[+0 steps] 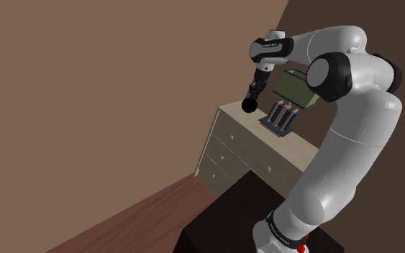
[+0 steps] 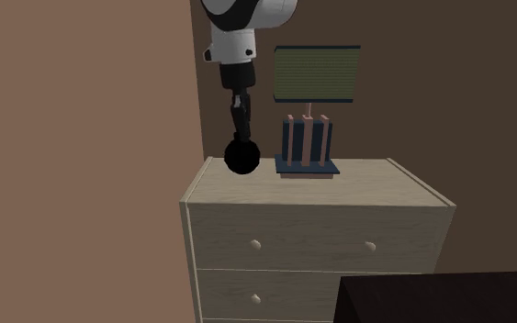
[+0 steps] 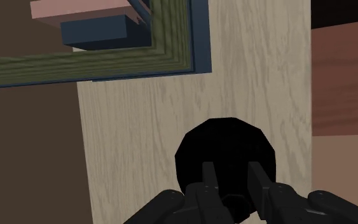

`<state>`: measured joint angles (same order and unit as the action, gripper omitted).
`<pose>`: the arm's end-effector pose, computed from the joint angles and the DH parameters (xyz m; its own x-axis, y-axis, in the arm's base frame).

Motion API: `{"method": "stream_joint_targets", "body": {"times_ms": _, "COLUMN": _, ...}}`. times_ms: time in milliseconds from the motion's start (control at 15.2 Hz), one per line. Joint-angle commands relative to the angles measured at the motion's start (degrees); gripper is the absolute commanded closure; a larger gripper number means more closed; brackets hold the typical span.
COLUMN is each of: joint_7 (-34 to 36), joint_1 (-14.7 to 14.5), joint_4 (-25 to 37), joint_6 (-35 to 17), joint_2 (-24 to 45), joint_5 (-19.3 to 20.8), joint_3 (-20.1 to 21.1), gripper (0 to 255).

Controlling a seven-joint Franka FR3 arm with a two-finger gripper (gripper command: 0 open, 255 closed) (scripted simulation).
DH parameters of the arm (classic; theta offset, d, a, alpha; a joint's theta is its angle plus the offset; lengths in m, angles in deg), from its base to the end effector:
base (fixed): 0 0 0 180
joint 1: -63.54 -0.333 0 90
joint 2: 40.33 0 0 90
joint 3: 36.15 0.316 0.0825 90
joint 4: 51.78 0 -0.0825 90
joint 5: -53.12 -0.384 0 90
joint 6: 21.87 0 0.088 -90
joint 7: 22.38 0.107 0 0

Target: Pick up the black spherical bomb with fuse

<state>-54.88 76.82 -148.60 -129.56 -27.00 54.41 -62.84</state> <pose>0.4892 -0.3848 0.4704 0.9896 -0.1167 -0.0835 -0.1087 -0.9896 0.0947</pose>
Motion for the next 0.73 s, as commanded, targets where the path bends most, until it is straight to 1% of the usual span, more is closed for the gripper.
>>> {"method": "stream_joint_targets", "body": {"times_ms": 0, "joint_7": -0.2, "joint_1": 0.1, "joint_4": 1.5, "joint_6": 1.5, "joint_2": -0.1, "joint_5": 0.0, "joint_3": -0.1, "gripper": 255}}
{"method": "stream_joint_targets", "body": {"times_ms": 528, "joint_7": -0.6, "joint_1": 0.2, "joint_4": 7.2, "joint_6": 7.5, "joint_2": -0.4, "joint_5": 0.1, "joint_3": -0.2, "gripper": 255}}
{"method": "stream_joint_targets", "body": {"times_ms": 660, "joint_7": -0.6, "joint_1": 0.2, "joint_4": 7.3, "joint_6": 7.6, "joint_2": -0.4, "joint_5": 0.1, "joint_3": -0.2, "gripper": 255}}
